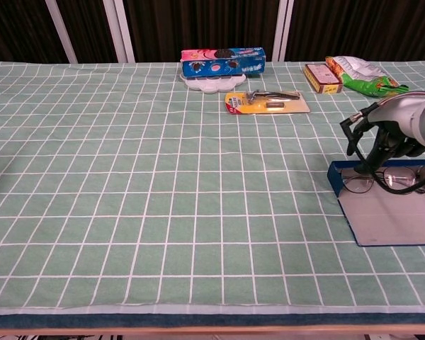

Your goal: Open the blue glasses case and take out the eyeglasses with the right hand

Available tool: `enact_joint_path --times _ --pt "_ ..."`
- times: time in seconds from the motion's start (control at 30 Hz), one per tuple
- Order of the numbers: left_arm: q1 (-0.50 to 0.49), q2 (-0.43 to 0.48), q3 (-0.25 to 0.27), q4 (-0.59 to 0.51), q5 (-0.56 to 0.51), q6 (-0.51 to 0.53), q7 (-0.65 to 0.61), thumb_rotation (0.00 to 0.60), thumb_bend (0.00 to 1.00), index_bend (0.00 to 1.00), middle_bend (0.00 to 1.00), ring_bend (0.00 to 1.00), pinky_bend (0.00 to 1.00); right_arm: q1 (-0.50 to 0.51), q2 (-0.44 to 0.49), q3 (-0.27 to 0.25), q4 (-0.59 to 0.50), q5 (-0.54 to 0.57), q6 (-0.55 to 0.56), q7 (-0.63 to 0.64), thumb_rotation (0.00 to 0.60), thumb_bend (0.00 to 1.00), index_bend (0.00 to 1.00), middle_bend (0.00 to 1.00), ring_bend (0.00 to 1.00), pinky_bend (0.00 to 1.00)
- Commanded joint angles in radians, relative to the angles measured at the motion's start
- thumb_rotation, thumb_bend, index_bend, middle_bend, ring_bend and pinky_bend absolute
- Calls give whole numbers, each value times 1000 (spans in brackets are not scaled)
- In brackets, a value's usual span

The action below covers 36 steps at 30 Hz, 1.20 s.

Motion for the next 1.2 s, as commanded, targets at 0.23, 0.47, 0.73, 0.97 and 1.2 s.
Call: enact_joint_path --times 0.23,0.47,0.73,0.97,1.2 --pt "1 -8 4 6 11 11 20 600 22 0 0 0 0 -11 19 -27 26 -17 -28 10 600 452 429 954 980 1000" --pt "3 -13 2 12 11 18 24 600 23 0 0 0 0 -19 21 -41 56 -44 -54 37 600 439 429 954 979 1000" --pt "2 -15 2 13 8 15 28 600 23 0 0 0 0 -35 32 -61 56 -77 -50 63 600 404 432 954 979 1000" --pt "2 -15 3 12 9 16 30 600 22 0 0 0 0 -47 43 -63 50 -84 -48 84 600 403 469 954 980 1000" --pt "3 -14 1 12 7 17 29 600 22 0 0 0 0 -53 43 -69 54 -78 -52 92 600 404 474 954 979 1000"
